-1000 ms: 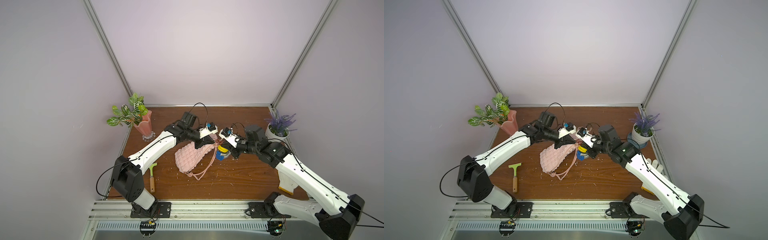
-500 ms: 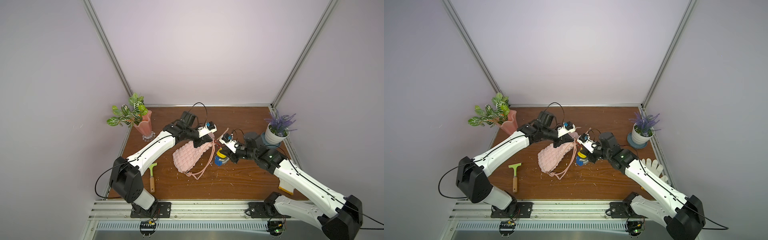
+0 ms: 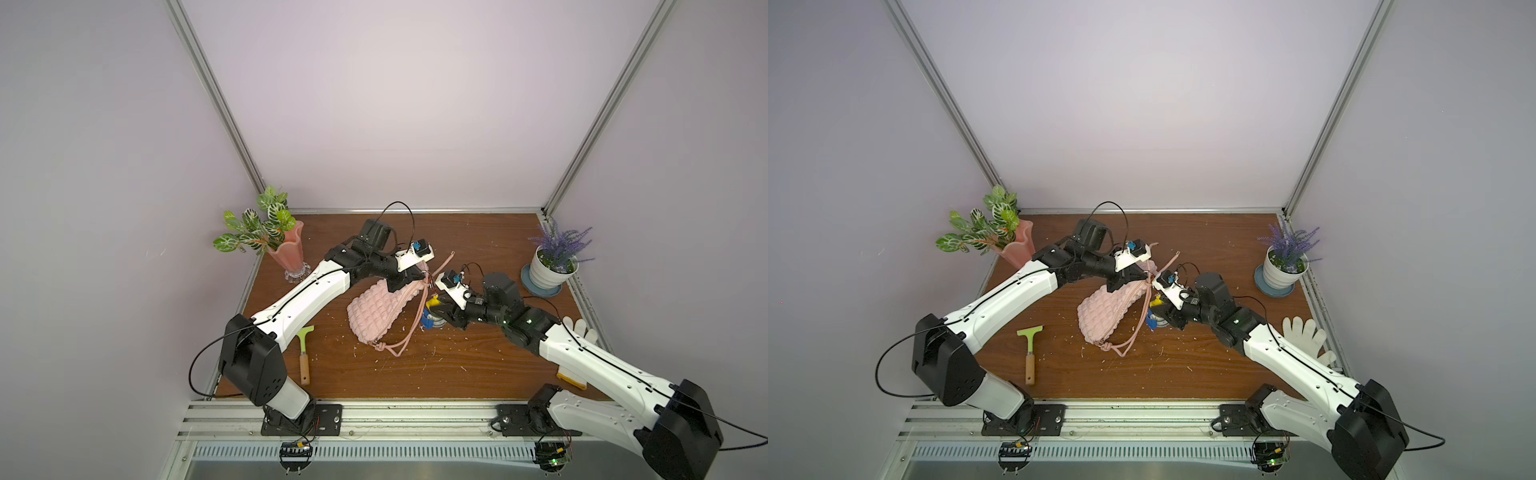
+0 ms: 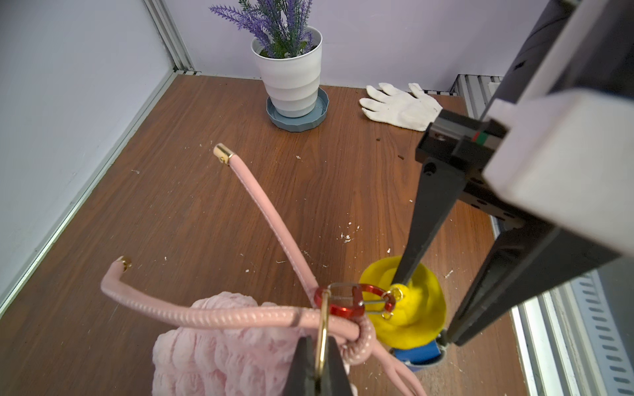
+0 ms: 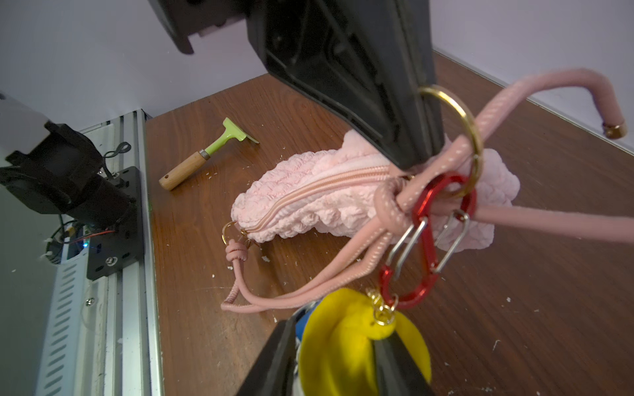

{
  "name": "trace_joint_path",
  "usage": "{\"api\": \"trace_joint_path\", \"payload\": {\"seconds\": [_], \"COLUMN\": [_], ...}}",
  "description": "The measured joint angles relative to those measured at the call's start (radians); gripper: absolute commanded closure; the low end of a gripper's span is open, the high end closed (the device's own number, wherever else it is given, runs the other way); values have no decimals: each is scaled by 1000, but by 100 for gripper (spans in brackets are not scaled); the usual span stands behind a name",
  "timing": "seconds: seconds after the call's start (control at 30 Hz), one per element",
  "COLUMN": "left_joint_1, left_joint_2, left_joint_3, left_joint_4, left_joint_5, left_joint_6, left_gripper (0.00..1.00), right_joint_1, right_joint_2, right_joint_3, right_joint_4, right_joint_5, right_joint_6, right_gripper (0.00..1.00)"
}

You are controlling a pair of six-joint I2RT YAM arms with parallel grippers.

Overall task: Remove the decoration from the bag
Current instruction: Remove the decoration item from the bag.

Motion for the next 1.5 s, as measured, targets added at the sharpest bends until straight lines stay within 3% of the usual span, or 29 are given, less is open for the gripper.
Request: {"api": "trace_joint_path", "payload": {"seconds": [0.3,0.53,0.93,1.27,1.5], "left_joint_1": [0,0,0,0,0], "left_joint_2": [-7,-31,-101,-125,-135], "left_joint_3": [14,14,-32,-65,-97], "left_joint_4": [-6,-5,-3,1,2], "left_joint_5": [-4,11,41,53,87], "left_joint_6": [-4,5,89,128,175], "left_gripper": [100,100,100,100,100], "right_joint_1": [2,2,-55,-91,-143], "right_joint_2": [-45,-88,-108,-45,13], "right_joint_3": [-133,-155,-140,3,6], "right_joint_4": [250,333,323,235,225], "right_joint_5": [15,56,14,-169,-279], "right_joint_6": [146,180,111,-59,-116], "right_gripper": [46,39,35,41,43]}}
